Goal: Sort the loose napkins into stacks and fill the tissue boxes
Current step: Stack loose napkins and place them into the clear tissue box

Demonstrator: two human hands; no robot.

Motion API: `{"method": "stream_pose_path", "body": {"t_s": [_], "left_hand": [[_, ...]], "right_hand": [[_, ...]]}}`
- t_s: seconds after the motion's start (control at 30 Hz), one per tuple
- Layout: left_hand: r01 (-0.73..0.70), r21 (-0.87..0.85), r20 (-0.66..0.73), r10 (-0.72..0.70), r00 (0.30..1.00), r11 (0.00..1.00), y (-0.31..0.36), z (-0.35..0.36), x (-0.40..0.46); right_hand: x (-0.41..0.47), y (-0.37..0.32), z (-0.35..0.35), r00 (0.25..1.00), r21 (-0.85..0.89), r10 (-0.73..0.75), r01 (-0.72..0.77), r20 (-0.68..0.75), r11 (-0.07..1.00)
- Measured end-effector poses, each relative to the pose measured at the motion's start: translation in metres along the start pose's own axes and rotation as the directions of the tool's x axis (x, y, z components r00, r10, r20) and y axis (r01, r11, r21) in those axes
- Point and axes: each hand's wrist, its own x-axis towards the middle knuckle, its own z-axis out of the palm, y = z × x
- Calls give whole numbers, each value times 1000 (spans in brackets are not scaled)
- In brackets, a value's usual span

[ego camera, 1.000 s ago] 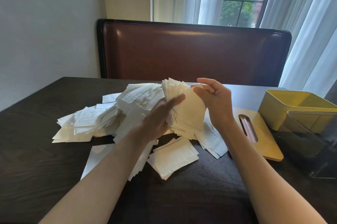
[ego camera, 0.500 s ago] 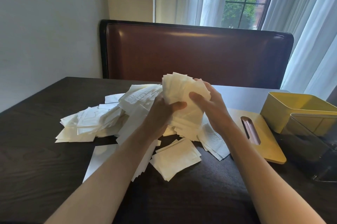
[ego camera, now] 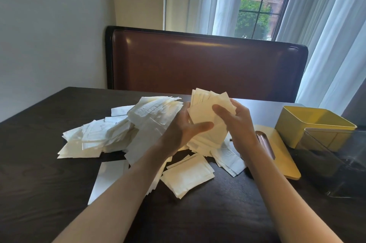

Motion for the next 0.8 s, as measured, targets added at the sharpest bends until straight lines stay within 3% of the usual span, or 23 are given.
{"method": "stream_pose_path", "body": {"t_s": [0.17, 0.4, 0.6, 0.8], "left_hand": [[-9, 90, 93, 1, 996, 996, 7, 2, -3], [-97, 383, 208, 16, 978, 918, 25, 6, -19], [-33, 275, 25, 27, 999, 961, 20, 28, -47], [-36, 404, -90, 79, 993, 914, 17, 72, -71]], "right_hand": [[-19, -1, -19, 995, 23, 76, -78, 70, 997], [-55, -11, -48, 970, 71, 173, -187, 170, 980], [-92, -12, -59, 984, 11, 170, -171, 47, 985], [-120, -6, -69, 983, 0, 165, -165, -81, 986]]}}
